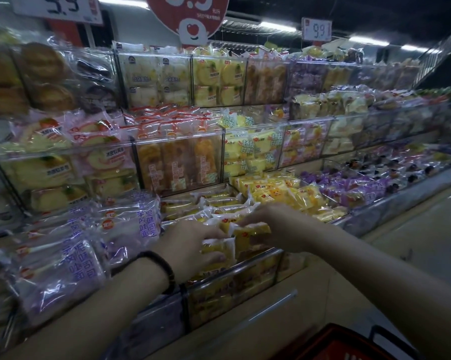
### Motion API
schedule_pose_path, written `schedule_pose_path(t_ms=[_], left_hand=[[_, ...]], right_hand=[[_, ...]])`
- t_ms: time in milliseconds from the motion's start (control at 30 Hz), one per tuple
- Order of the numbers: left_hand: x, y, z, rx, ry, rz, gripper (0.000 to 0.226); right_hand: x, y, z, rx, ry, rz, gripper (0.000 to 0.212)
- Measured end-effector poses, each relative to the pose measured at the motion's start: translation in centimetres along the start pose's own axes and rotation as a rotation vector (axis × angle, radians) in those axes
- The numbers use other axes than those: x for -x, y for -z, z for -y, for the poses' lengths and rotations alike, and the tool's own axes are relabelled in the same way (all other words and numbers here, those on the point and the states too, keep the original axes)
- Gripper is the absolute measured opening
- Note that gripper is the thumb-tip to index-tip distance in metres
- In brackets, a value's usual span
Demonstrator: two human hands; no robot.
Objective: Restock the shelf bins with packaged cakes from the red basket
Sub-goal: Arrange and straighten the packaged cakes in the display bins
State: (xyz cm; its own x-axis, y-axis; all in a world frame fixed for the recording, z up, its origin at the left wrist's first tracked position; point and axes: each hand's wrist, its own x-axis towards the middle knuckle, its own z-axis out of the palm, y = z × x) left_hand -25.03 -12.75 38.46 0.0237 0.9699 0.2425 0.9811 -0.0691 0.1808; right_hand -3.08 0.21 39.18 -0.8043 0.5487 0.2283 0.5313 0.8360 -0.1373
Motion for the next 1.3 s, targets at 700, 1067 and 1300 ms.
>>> schedule_pose_path(t_ms=[700,1067,1300], left_hand=[[-2.4,-2.4,-2.9,-0.352,0.321,-0.070,0.021],[-0.8,-0.5,-3.4,-0.267,0.224,0.033,0.062],[-1.7,-0.4,-3.0,-0.252,0.226,0.041,0.049]], right_hand=[[0.4,-0.5,-0.8,0.021,-0.101,-0.157,0.036],[-2.1,-1.4,1.9,0.136,-0.080,-0.085,0.039],[-3.7,-0.1,1.1,0.029,-0.010,0.092,0.032]])
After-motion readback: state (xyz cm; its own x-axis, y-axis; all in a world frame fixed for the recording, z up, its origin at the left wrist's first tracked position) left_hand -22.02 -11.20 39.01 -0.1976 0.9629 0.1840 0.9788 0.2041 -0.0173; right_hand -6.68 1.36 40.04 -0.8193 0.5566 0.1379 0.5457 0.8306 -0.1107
